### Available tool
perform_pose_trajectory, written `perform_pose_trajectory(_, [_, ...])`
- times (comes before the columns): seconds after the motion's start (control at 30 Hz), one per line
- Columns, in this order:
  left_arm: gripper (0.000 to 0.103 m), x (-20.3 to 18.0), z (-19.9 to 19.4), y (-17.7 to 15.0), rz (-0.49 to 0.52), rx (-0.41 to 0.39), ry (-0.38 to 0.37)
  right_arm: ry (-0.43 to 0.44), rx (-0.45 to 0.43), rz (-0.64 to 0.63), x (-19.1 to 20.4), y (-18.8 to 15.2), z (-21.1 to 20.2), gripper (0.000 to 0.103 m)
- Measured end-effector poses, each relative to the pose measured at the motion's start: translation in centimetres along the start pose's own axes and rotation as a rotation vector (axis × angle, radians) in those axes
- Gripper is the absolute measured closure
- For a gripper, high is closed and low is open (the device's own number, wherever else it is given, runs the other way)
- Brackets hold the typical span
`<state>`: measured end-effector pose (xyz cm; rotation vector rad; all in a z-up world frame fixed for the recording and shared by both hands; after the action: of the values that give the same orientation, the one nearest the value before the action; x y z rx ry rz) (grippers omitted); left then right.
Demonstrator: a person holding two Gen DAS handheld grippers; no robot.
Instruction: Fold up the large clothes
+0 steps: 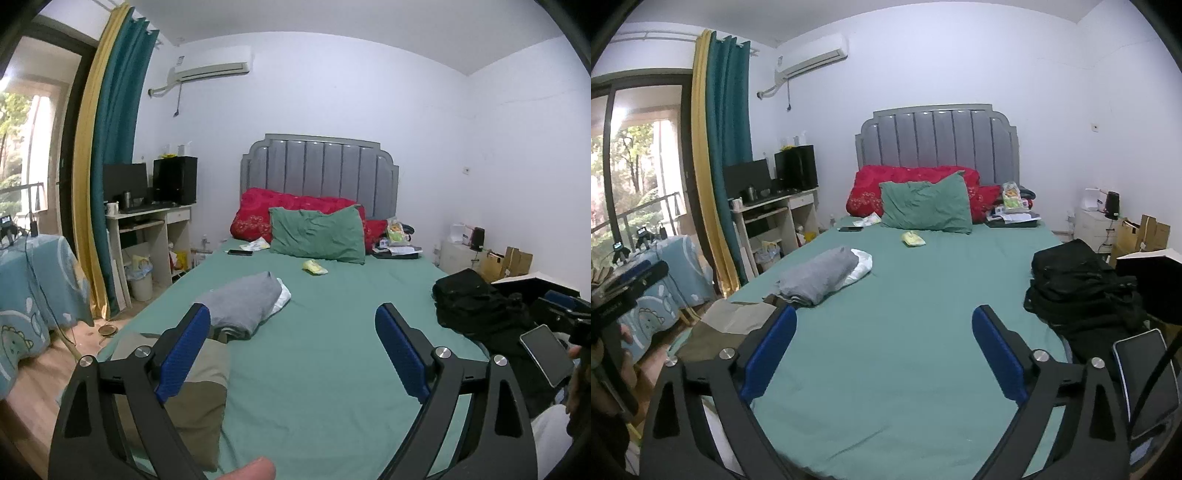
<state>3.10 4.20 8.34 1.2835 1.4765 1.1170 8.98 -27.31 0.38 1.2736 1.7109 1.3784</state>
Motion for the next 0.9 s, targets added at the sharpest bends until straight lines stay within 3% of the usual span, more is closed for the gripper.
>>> perform_pose_trajectory(0.9, [0.010,3.2,4.9,-4.8,-0.039,0.118,0.072,-0.020,0.129,-0.015,0.8,-4.4,6.0,0.007])
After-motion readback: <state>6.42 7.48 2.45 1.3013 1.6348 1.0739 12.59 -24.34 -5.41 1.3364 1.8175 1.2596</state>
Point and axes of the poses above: each gripper's, at about its wrist camera, not at the fingertips, and z roughly the way its jaws point, x to its left, y to its top, the point moved 4 cm from there along z, roughly the way its jaws point, and after that the axes turned 1 degree about -x, right-handed, at the moved point
